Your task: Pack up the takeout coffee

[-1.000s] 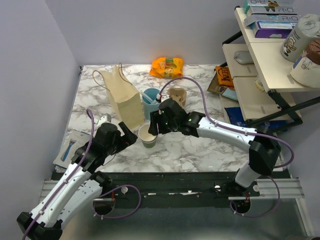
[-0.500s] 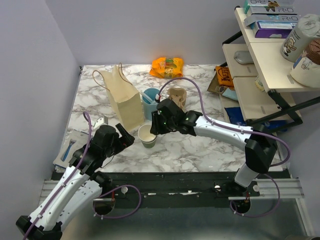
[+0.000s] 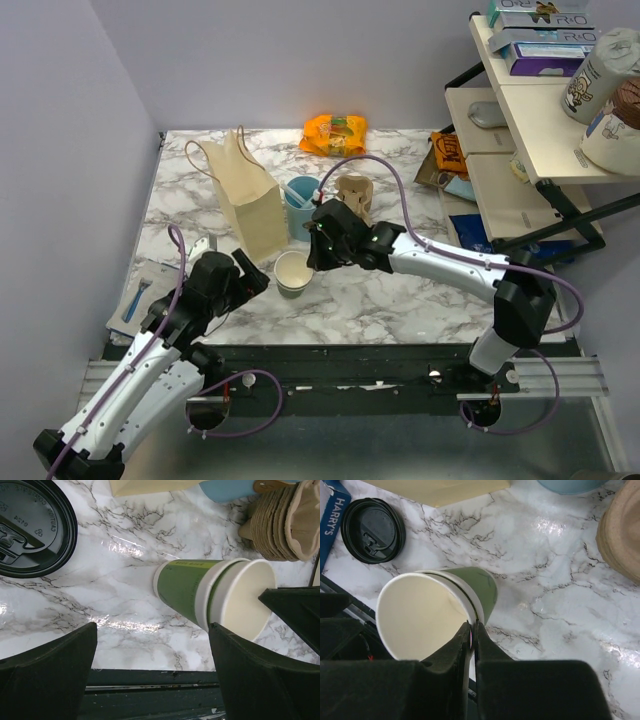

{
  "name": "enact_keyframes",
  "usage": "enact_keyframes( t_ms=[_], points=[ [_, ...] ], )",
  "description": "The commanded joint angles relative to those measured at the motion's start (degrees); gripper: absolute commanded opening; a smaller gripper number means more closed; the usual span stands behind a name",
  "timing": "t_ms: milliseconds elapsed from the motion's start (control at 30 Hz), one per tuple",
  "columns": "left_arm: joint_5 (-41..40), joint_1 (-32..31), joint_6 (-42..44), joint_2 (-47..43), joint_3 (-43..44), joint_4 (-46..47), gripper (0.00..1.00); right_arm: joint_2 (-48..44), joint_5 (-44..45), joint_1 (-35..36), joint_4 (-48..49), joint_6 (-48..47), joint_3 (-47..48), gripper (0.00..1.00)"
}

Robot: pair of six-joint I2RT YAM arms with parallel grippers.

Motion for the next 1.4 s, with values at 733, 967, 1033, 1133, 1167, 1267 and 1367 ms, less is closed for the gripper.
enact_keyframes(
  t_ms=[733, 967, 1033, 1133, 1167, 1267, 1367],
  points=[
    [11.0, 0.1, -1.6, 4.7, -5.9, 14.3, 0.99, -25.0, 7.7, 0.3, -4.6, 2.9, -4.8, 0.01],
    [11.0, 0.0, -1.2, 7.6, -5.6, 15.6, 0.99, -35.6, 16.3, -2.4, -13.5, 6.9, -10.9, 0.01],
    [11.0, 0.1, -0.9, 9.2, -5.5, 16.2, 0.98, -38.0, 16.9, -4.7, -15.2, 8.2, -13.8, 0.01],
    [11.0, 0.0, -0.6, 11.0, -5.4, 17.1, 0.95, -42.3, 14.3, -8.5, -16.2, 10.1, -20.5, 0.01],
    [11.0, 0.0, -0.6, 11.5, -5.4, 17.4, 0.94, -43.2, 13.6, -9.2, -16.1, 10.2, -23.8, 0.01],
    [9.1, 0.0, -0.5, 13.7, -5.4, 17.9, 0.9, -43.2, 12.3, -10.7, -16.4, 10.7, -27.2, 0.01],
    [9.7, 0.0, -0.1, 16.0, -4.4, 18.0, 0.85, -42.6, 12.2, -12.1, -16.4, 11.3, -30.1, 0.01]
  ],
)
